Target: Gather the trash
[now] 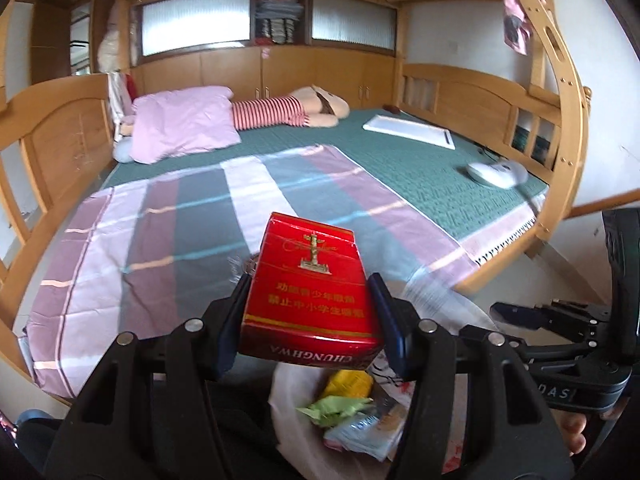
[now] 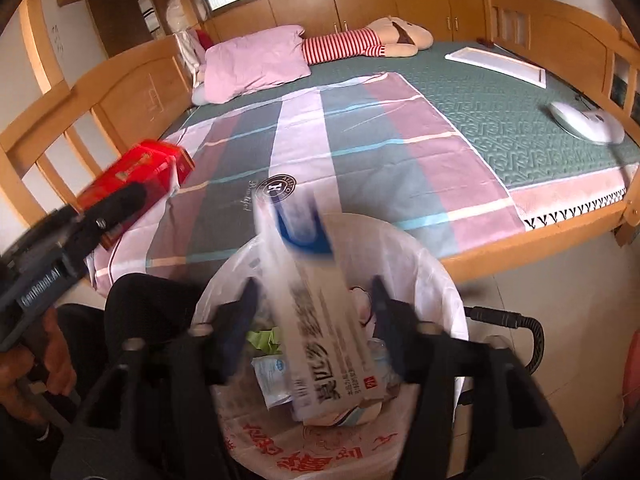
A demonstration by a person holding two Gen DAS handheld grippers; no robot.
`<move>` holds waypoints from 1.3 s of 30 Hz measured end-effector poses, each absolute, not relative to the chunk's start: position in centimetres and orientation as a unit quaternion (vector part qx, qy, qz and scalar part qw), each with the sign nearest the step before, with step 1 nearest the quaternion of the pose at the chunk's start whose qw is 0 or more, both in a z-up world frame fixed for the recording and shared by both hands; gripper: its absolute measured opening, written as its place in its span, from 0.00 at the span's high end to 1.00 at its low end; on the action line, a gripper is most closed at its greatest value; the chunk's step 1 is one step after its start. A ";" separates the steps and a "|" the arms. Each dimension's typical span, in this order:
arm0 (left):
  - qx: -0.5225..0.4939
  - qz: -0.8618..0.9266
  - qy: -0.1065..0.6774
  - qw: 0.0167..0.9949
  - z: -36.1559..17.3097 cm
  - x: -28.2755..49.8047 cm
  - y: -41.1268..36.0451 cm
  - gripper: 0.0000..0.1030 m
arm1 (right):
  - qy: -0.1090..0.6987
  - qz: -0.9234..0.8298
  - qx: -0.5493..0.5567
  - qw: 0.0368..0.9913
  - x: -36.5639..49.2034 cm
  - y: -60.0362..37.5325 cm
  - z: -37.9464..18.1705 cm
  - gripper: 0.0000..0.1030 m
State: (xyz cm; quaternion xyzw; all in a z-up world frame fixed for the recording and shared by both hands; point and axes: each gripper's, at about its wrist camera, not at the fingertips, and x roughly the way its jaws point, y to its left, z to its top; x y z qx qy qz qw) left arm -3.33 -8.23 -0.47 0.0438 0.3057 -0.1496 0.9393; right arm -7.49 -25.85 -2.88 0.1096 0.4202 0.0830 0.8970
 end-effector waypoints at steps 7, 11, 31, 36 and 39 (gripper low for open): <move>0.048 -0.185 0.332 0.924 -2.3 -3.8 -10.0 0.43 | 0.370 0.040 0.161 0.914 -8.8 -29.3 -0.6 0.29; 0.047 -0.200 0.348 0.915 -3.3 -4.0 -10.7 0.27 | 0.343 0.014 0.153 0.927 -9.5 -30.3 0.6 0.22; 0.040 -0.087 0.262 0.960 2.4 -6.8 -8.6 0.04 | 0.284 -0.029 0.028 0.958 -10.2 -27.3 1.8 0.03; 0.032 -0.077 0.252 0.964 3.1 -7.3 -8.1 0.04 | 0.283 -0.026 0.033 0.958 -10.2 -27.3 1.8 0.03; 0.032 -0.076 0.253 0.964 3.2 -7.3 -8.0 0.04 | 0.284 -0.024 0.035 0.958 -10.1 -27.1 1.8 0.03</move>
